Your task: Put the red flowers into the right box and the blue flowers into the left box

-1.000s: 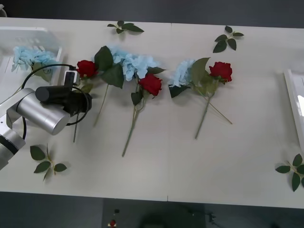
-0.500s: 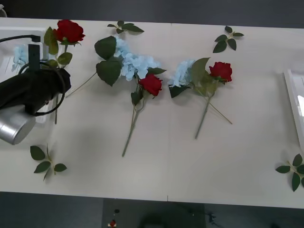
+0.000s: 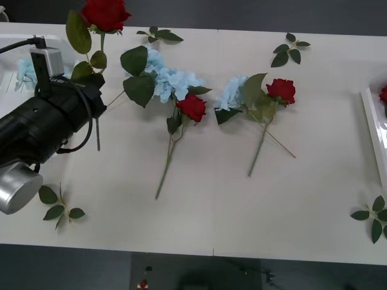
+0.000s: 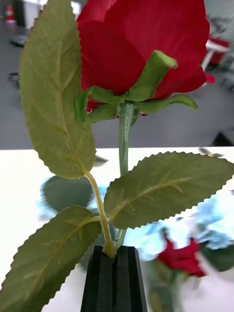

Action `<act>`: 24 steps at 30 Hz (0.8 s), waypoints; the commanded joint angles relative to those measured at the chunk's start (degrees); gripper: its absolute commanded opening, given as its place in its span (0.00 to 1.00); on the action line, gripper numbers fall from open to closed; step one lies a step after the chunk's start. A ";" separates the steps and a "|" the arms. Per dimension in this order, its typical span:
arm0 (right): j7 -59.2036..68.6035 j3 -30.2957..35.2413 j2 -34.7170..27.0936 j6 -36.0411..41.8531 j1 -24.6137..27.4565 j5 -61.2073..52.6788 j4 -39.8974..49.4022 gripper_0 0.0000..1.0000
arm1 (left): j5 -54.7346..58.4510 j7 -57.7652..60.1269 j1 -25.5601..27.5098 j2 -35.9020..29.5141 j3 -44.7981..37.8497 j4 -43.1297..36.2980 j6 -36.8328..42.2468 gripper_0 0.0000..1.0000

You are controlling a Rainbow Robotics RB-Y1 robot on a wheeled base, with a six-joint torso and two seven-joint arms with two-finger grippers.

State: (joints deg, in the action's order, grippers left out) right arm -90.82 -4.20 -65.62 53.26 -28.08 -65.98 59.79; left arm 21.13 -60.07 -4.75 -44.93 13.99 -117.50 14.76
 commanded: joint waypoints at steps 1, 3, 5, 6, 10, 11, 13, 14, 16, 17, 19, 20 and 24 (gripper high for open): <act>-1.21 0.43 -1.97 -0.70 -0.83 -6.62 0.41 1.00 | 0.76 -2.95 -3.77 -1.13 3.50 -2.47 -4.74 0.00; -1.82 0.69 -1.97 -0.70 0.31 -17.87 0.68 1.00 | 0.85 -2.95 -5.62 -1.04 6.66 -2.56 -7.90 0.00; -3.49 0.69 -1.97 -0.70 1.28 -25.86 0.68 1.00 | 0.93 -2.86 -6.85 -0.78 8.25 -2.47 -9.57 0.00; -7.01 0.86 -1.97 -0.61 2.24 -32.37 1.03 1.00 | 1.11 -2.86 -7.99 -0.34 9.65 -2.74 -9.84 0.00; -15.97 2.10 -1.97 1.41 5.23 -44.50 4.10 1.00 | 3.31 -2.07 -10.54 0.54 13.08 -3.70 -7.82 0.00; -17.64 2.27 -1.97 2.11 5.93 -46.61 5.33 1.00 | 4.54 -2.16 -10.98 0.63 13.26 -4.41 -5.62 0.00; -21.68 2.71 -1.97 2.90 7.52 -50.65 8.50 1.00 | 6.47 -2.16 -11.68 0.98 12.99 -6.25 -0.34 0.00; -24.67 3.24 -1.97 3.17 9.01 -53.46 11.31 1.00 | 7.44 -2.33 -12.04 1.51 11.85 -7.66 4.05 0.00; -28.89 4.56 -1.88 3.08 11.82 -56.36 15.97 1.00 | 9.37 -2.68 -12.39 3.00 9.83 -9.86 10.38 0.00; -31.09 5.26 -1.53 3.17 13.32 -57.07 19.05 1.00 | 11.13 -2.95 -12.56 3.88 8.42 -11.09 13.81 0.00; -32.85 6.23 -1.09 3.08 14.64 -57.59 21.95 1.00 | 12.89 -4.18 -12.83 4.76 7.19 -11.88 16.27 0.00; -35.22 7.98 -0.21 3.08 16.57 -57.94 25.81 1.00 | 16.05 -6.37 -13.00 5.82 5.61 -12.49 18.73 0.00; -38.73 9.83 1.81 2.29 20.44 -60.32 35.57 1.00 | 25.46 -12.79 -13.18 9.60 -0.19 -13.02 27.17 0.00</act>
State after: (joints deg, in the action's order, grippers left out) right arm -128.78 4.51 -64.47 56.43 -8.26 -123.83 91.03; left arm 44.11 -68.78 -16.29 -37.13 16.66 -128.56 38.34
